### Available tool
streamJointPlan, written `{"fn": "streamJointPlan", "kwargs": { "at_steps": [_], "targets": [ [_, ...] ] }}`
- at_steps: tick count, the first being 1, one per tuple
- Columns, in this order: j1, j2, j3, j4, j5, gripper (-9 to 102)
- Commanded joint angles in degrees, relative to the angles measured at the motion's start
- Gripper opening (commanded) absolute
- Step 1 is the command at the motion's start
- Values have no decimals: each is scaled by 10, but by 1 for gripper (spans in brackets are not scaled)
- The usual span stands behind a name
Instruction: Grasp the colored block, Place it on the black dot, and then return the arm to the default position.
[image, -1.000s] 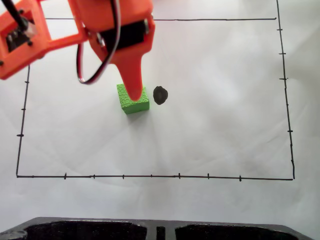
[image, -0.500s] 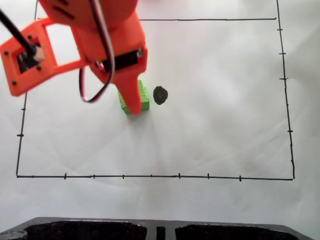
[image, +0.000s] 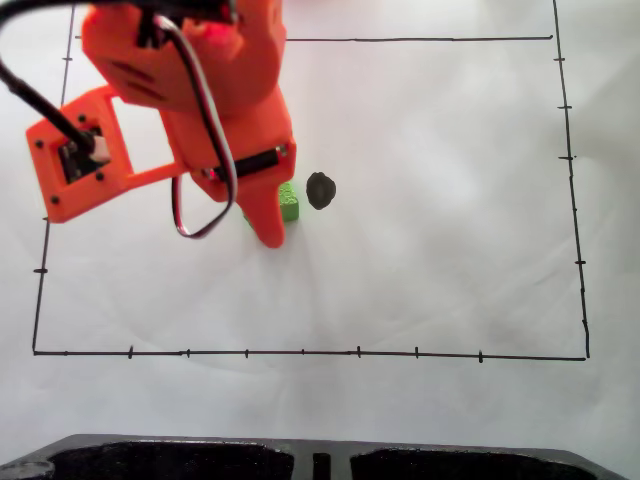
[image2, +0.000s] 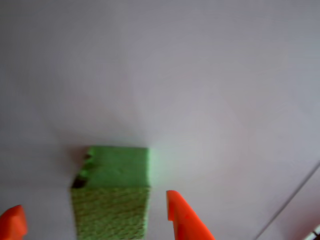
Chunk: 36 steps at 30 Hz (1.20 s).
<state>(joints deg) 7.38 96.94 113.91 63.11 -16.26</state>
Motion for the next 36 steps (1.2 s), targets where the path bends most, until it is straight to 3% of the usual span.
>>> {"fn": "streamJointPlan", "kwargs": {
  "at_steps": [1,11,24,36],
  "targets": [
    [-2,-3,-29,-11,9,33],
    [-5,-19,-33,-22,17,18],
    [-8,-18,-27,-27,36,12],
    [-19,39,-99,111,168,11]
  ]
}}
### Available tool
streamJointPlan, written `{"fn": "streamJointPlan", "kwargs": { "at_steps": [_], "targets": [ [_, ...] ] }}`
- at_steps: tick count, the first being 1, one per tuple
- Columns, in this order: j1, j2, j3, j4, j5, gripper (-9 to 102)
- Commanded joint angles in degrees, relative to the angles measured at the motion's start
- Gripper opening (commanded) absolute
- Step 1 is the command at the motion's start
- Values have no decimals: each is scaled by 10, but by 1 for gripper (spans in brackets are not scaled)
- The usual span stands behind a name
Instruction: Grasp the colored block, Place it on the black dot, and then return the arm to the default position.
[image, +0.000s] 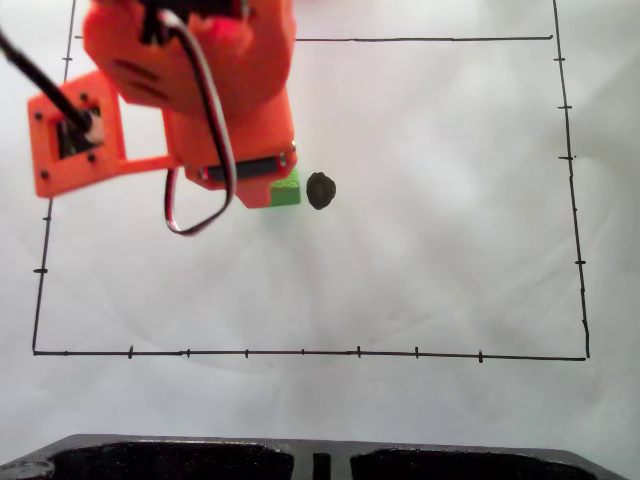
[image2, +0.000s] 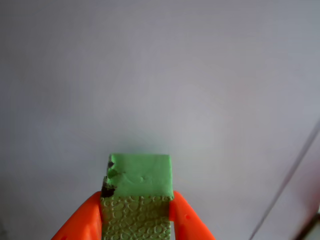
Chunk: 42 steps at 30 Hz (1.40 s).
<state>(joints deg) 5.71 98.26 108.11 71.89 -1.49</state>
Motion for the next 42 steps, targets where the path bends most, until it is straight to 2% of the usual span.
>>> {"fn": "streamJointPlan", "kwargs": {
  "at_steps": [1,13,24,42],
  "targets": [
    [-3,24,-51,33,30,11],
    [-41,-14,-71,52,96,12],
    [-90,-54,-69,19,124,11],
    [-92,-54,-4,4,103,13]
  ]
}}
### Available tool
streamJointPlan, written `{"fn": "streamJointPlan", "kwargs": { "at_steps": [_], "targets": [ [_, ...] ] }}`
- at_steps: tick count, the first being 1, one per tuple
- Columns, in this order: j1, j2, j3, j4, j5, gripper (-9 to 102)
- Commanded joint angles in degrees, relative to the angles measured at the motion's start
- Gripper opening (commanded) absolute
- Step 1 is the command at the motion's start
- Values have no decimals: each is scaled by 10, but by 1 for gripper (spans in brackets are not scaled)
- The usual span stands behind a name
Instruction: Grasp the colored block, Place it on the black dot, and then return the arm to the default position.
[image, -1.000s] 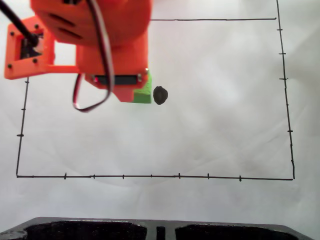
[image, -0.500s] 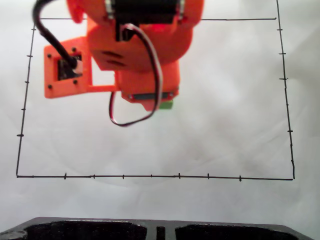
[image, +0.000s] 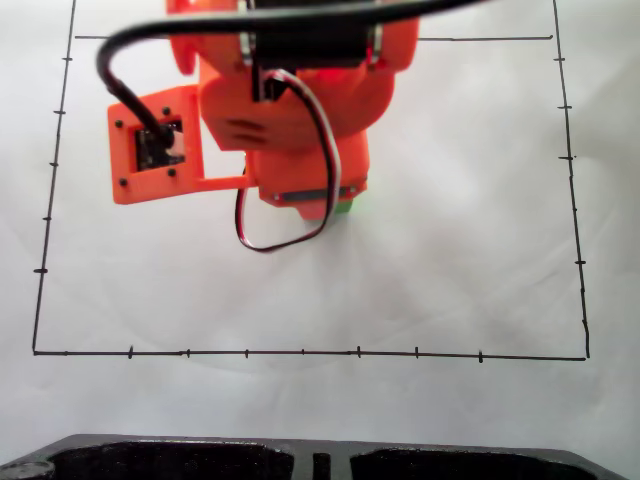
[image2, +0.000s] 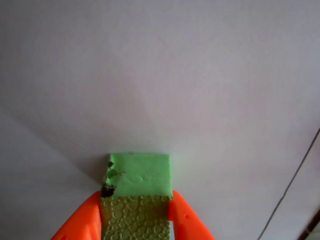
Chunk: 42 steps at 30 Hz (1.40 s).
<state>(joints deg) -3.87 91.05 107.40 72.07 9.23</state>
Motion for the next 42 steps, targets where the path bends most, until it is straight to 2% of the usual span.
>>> {"fn": "streamJointPlan", "kwargs": {
  "at_steps": [1,14,24,29,33,39,42],
  "targets": [
    [6,18,4,3,-4,14],
    [12,73,1,48,-26,50],
    [-1,246,0,163,-81,50],
    [5,359,12,189,-153,41],
    [7,459,61,186,-174,30],
    [27,562,150,180,-196,2],
    [29,606,198,162,-179,0]
  ]
}}
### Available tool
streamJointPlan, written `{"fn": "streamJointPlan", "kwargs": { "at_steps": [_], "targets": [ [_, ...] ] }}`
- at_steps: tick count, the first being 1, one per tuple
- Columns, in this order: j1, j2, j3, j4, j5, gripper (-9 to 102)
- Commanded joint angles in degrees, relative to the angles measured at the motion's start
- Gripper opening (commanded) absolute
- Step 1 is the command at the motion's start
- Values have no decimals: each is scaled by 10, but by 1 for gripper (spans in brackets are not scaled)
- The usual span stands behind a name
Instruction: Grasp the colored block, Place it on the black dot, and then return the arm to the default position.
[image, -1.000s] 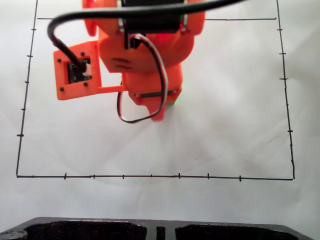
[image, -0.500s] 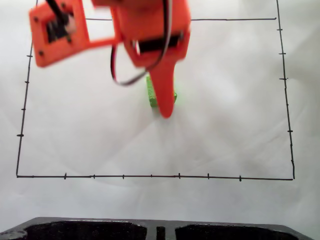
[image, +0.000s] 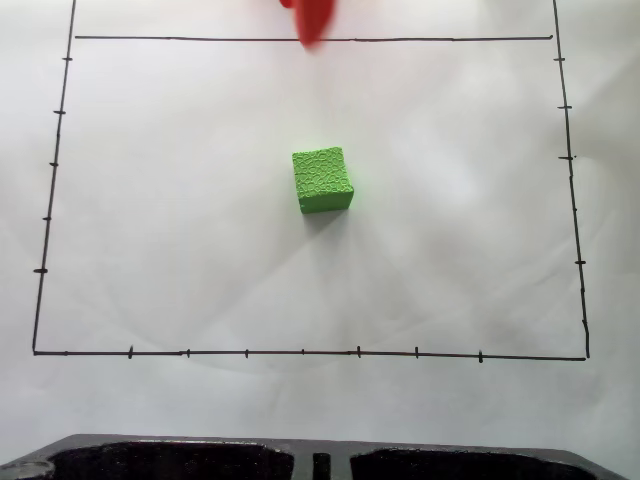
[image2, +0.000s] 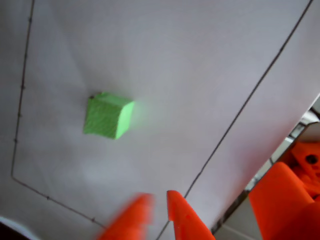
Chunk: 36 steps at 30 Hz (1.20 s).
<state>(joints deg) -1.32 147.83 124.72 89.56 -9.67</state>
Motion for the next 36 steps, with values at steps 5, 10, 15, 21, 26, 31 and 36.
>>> {"fn": "streamJointPlan", "kwargs": {
  "at_steps": [5,10,15,21,26,31,36],
  "targets": [
    [-11,114,101,-45,23,0],
    [-9,209,206,-113,4,0],
    [-9,301,304,-142,3,0],
    [-13,376,385,-184,-1,0],
    [-17,395,424,-224,16,0],
    [-9,395,455,-258,20,0],
    [-7,395,459,-270,34,0]
  ]
}}
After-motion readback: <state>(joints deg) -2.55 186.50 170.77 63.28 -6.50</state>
